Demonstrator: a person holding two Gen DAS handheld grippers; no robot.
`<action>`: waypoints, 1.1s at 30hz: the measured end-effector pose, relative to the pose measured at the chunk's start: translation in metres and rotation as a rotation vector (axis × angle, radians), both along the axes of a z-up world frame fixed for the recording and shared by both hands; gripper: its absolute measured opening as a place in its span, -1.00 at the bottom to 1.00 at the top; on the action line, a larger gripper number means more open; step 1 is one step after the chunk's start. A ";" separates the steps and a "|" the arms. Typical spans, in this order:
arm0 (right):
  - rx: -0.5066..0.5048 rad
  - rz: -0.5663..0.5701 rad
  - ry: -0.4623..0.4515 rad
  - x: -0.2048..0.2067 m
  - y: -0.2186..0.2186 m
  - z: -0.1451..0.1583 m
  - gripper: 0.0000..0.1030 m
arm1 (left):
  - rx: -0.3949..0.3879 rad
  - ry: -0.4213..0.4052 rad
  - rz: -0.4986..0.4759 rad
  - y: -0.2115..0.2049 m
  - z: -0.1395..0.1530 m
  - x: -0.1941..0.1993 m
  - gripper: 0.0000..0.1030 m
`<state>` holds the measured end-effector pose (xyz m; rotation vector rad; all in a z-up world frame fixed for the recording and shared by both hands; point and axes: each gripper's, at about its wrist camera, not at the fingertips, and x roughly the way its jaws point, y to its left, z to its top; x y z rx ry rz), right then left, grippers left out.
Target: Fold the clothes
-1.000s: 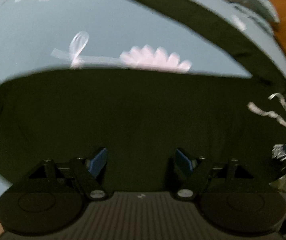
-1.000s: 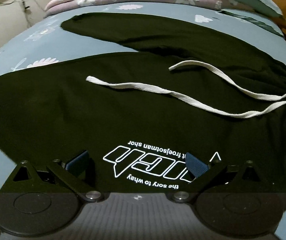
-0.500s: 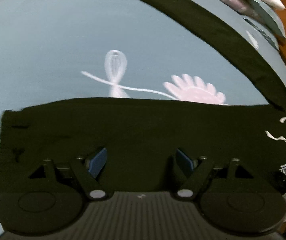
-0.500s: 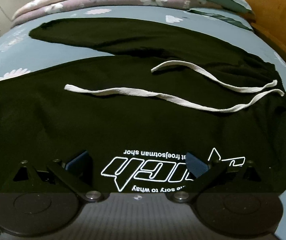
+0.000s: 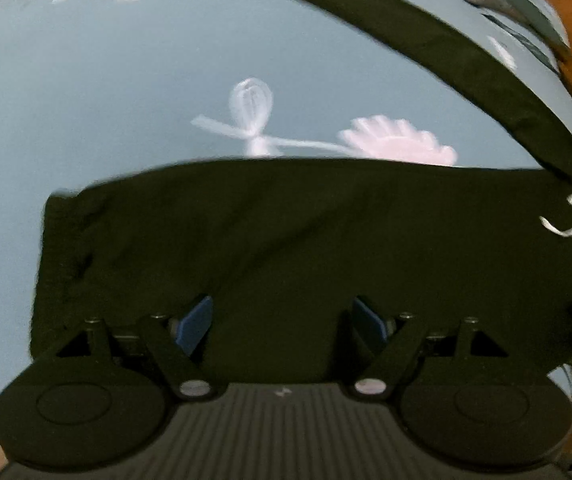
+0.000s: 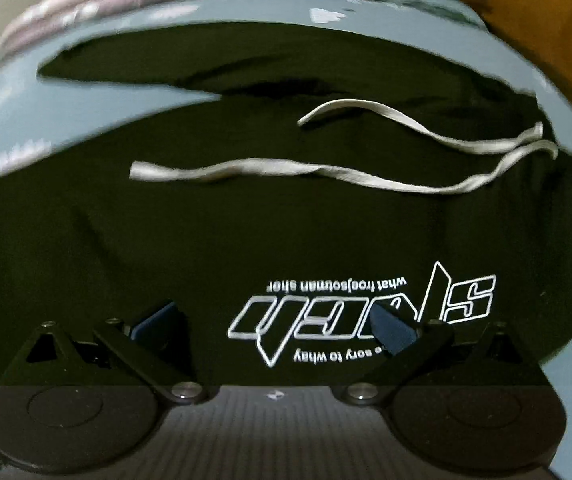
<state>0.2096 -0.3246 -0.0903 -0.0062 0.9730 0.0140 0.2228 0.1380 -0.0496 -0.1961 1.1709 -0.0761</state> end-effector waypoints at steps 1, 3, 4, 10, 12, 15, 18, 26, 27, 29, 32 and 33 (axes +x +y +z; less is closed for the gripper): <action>-0.004 -0.007 0.003 -0.001 0.001 0.001 1.00 | -0.002 -0.025 -0.044 -0.014 0.005 0.003 0.49; 0.002 -0.027 0.012 -0.003 0.000 0.003 1.00 | -0.035 -0.080 -0.158 -0.043 0.015 0.009 0.50; 0.011 -0.038 0.018 -0.004 -0.002 0.005 1.00 | -0.055 -0.103 -0.216 -0.057 0.019 0.012 0.51; 0.063 -0.135 -0.025 -0.016 -0.020 0.011 1.00 | -0.098 -0.107 -0.433 -0.120 0.010 0.026 0.51; 0.108 -0.168 -0.036 -0.019 -0.028 0.011 1.00 | -0.078 -0.100 -0.458 -0.129 0.003 0.028 0.51; 0.150 -0.197 -0.068 -0.023 -0.035 0.014 1.00 | -0.078 -0.109 -0.480 -0.137 0.002 0.033 0.51; 0.172 -0.205 -0.094 -0.023 -0.042 0.011 1.00 | -0.092 -0.134 -0.515 -0.153 0.005 0.036 0.51; 0.228 -0.227 -0.161 -0.022 -0.060 0.002 1.00 | -0.106 -0.136 -0.627 -0.196 -0.008 0.040 0.51; 0.235 -0.230 -0.169 -0.022 -0.063 0.001 1.00 | -0.105 -0.134 -0.634 -0.200 -0.010 0.041 0.51; 0.186 -0.204 -0.194 -0.025 -0.058 0.004 1.00 | -0.101 -0.131 -0.647 -0.206 -0.008 0.046 0.51; 0.109 -0.163 -0.231 -0.030 -0.051 0.009 1.00 | -0.100 -0.144 -0.681 -0.222 0.004 0.060 0.51; 0.092 -0.151 -0.243 -0.032 -0.051 0.010 1.00 | -0.099 -0.155 -0.698 -0.233 0.009 0.067 0.51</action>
